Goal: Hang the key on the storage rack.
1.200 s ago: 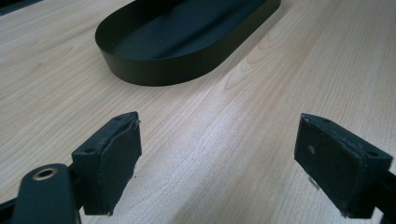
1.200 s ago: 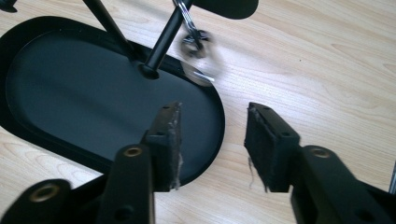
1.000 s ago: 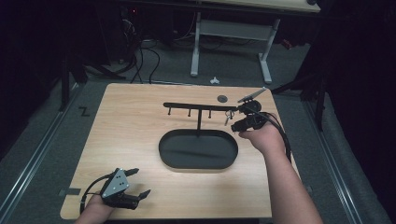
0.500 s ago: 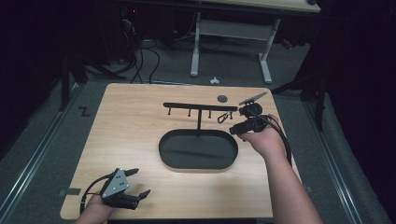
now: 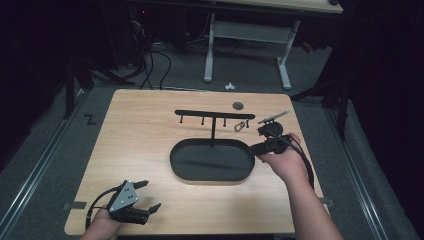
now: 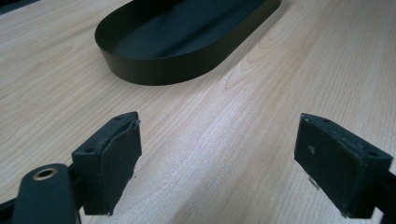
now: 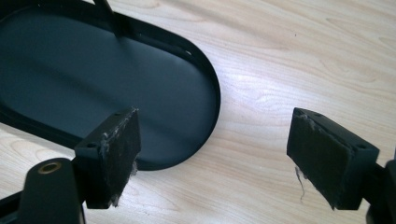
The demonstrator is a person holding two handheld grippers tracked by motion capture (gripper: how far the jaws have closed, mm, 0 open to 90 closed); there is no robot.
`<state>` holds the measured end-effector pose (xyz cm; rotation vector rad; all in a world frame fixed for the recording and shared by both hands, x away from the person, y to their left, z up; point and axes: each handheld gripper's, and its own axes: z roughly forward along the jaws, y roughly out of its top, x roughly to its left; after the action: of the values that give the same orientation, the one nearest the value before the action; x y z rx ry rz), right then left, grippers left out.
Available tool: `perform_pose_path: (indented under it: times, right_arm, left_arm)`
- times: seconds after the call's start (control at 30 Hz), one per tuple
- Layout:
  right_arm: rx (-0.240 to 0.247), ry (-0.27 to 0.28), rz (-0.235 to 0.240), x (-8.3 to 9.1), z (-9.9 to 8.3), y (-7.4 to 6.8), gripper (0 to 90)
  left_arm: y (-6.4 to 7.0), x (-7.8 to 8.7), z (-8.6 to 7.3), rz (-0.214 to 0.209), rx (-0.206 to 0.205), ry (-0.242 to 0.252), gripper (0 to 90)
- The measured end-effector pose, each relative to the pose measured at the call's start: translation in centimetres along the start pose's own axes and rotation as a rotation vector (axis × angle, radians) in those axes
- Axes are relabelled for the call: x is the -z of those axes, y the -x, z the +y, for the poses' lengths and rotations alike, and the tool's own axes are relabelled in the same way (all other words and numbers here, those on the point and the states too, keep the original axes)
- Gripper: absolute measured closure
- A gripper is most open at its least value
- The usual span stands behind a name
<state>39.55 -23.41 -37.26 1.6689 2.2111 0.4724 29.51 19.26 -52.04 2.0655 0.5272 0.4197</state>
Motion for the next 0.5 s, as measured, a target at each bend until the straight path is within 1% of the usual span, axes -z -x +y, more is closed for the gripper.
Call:
perform_pose_path:
  times: [0.07, 0.13, 0.17, 0.3, 0.37, 0.43, 0.5]
  right_arm:
    - [-0.002, 0.011, -0.004, -0.3, -0.9, 0.0, 16.6]
    - [0.000, 0.035, -0.002, -0.8, -1.9, 0.1, 16.5]
    - [-0.009, 0.036, -0.002, -1.0, -2.3, 0.2, 16.5]
    - [-0.019, 0.076, -0.012, -2.1, -4.5, 0.3, 16.6]
    - [-0.029, 0.105, -0.010, -2.6, -5.7, 0.4, 16.8]
    - [-0.051, 0.128, -0.007, -3.2, -6.9, 0.5, 16.7]
    - [-0.068, 0.150, -0.016, -3.8, -8.1, 0.5, 16.3]
  left_arm:
    - [0.0, 0.0, 0.0, 0.001, -0.002, -0.001, 15.3]
    - [0.0, 0.0, 0.0, 0.002, -0.002, -0.001, 15.3]
    - [0.0, 0.0, 0.0, 0.002, -0.002, -0.002, 15.3]
    - [0.0, 0.0, 0.0, 0.005, 0.002, 0.000, 15.3]
    - [0.0, 0.0, 0.0, 0.005, 0.003, 0.000, 15.3]
    - [0.0, 0.0, 0.0, 0.007, 0.004, 0.000, 15.3]
    - [0.0, 0.0, 0.0, 0.008, 0.004, 0.001, 15.3]
